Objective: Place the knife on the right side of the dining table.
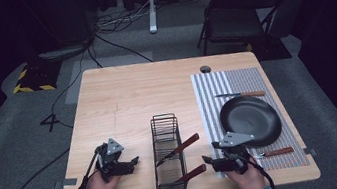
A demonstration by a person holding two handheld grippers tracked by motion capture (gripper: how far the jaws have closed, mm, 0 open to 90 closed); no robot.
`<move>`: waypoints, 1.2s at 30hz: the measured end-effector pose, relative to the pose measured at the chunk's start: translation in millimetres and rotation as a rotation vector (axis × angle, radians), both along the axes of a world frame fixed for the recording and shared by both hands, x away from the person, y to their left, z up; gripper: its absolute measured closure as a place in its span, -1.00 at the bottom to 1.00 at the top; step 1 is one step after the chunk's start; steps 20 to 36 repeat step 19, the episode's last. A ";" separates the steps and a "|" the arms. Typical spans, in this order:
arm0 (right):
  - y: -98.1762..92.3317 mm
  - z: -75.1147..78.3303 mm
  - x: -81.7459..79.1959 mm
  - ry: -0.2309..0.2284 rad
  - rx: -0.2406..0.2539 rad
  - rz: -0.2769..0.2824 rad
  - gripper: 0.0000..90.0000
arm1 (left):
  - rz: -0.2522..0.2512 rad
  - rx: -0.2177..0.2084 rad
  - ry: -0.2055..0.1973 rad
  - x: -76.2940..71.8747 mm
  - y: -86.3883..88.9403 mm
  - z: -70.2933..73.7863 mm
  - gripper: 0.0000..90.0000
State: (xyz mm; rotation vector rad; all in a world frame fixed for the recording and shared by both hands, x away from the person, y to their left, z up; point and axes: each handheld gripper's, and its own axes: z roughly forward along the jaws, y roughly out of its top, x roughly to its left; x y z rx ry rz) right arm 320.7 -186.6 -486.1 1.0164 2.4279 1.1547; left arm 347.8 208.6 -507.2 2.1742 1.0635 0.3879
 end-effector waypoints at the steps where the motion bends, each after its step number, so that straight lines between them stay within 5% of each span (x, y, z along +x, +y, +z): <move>1: 5.2 -6.4 -1.0 0.008 -0.020 0.008 -0.22 | 0.000 -0.001 0.001 0.0 -0.1 0.0 -0.65; 8: 24.2 -17.7 -0.9 -0.023 -0.082 0.021 -0.27 | 0.001 -0.002 -0.001 0.0 -0.1 -0.2 -0.65; 12: 27.7 -19.2 0.0 -0.030 -0.069 0.031 -0.28 | 0.001 -0.002 -0.001 0.0 -0.1 -0.2 -0.65; 18: 31.8 -21.8 1.4 -0.023 -0.078 0.063 -0.68 | 0.001 -0.001 -0.001 0.0 -0.1 -0.2 -0.65; 36: 31.8 -21.8 1.4 -0.023 -0.078 0.063 -0.68 | 0.001 -0.001 -0.001 0.0 -0.1 -0.2 -0.65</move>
